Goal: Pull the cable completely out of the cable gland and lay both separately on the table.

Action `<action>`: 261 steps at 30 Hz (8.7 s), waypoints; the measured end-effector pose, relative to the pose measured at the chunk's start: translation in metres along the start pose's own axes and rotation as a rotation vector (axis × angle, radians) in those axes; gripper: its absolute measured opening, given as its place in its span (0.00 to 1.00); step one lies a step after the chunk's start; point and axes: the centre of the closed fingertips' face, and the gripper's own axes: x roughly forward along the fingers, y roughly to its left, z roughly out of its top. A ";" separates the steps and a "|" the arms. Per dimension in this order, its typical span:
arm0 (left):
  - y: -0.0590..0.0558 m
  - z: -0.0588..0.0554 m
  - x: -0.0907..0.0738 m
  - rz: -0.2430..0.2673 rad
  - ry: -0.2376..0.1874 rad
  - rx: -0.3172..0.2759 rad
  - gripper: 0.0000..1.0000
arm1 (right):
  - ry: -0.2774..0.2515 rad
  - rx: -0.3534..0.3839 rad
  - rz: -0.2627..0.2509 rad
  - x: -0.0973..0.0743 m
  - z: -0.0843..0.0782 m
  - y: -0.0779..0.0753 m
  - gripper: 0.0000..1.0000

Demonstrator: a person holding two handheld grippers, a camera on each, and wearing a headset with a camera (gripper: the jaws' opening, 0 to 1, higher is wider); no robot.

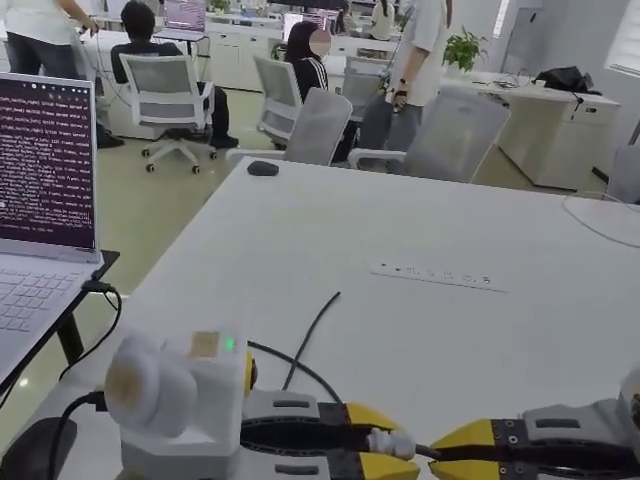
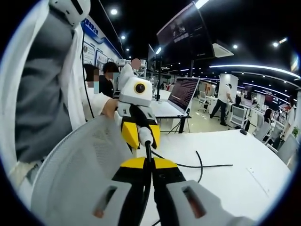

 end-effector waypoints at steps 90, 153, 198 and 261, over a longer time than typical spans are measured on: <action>0.023 0.015 -0.010 0.128 -0.069 0.023 0.16 | 0.160 0.044 -0.142 -0.048 -0.060 -0.044 0.03; 0.037 0.023 -0.019 0.209 -0.097 0.050 0.16 | 0.144 -0.011 -0.132 -0.048 -0.053 -0.052 0.02; 0.032 0.009 -0.014 0.176 -0.031 0.037 0.17 | 0.123 -0.208 -0.014 0.008 -0.002 -0.039 0.03; 0.028 -0.006 -0.010 0.166 0.057 0.081 0.17 | 0.075 -0.156 -0.015 0.032 -0.004 -0.029 0.05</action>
